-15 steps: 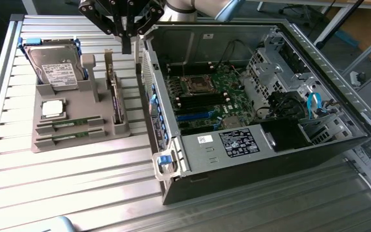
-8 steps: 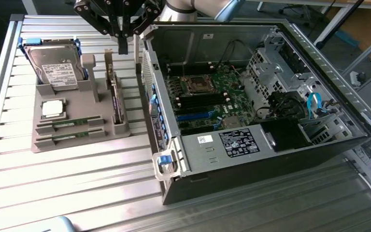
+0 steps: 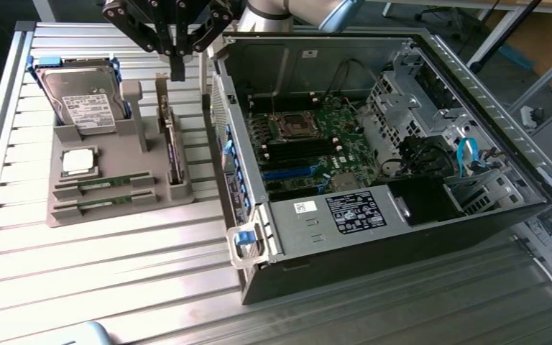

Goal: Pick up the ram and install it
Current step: 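Reach for the ram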

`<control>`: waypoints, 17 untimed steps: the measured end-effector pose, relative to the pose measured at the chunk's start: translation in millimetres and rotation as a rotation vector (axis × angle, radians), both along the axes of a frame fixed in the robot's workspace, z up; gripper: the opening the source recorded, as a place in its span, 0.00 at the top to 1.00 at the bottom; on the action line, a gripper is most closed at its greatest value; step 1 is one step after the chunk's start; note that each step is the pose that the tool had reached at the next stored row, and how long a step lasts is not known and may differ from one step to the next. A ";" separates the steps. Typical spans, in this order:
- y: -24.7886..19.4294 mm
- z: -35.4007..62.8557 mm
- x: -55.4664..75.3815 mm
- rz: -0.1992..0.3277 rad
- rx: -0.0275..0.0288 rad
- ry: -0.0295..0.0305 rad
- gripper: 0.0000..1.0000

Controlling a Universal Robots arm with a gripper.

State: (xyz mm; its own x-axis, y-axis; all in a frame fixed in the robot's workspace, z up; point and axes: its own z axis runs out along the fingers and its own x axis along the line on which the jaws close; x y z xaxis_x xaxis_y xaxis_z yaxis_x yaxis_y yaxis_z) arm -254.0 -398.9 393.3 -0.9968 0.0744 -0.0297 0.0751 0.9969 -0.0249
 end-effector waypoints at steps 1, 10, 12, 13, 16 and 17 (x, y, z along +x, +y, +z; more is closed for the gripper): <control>0.0 0.0 -0.9 0.000 -0.0003 0.0000 0.90; 0.0 0.0 -8.4 0.000 -0.0027 0.0000 0.90; 0.0 0.0 -10.5 0.000 -0.0034 0.0000 0.90; 0.0 0.0 -11.4 0.000 -0.0035 0.0000 0.90; 0.0 0.0 -14.2 0.000 -0.0042 0.0000 0.90; 0.0 0.0 -15.0 0.000 -0.0042 0.0000 0.90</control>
State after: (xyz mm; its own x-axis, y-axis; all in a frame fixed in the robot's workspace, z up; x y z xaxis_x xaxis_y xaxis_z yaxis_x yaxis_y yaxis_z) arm -268.9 -398.9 393.3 -0.9968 0.0742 -0.0300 0.0751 0.9967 -0.0292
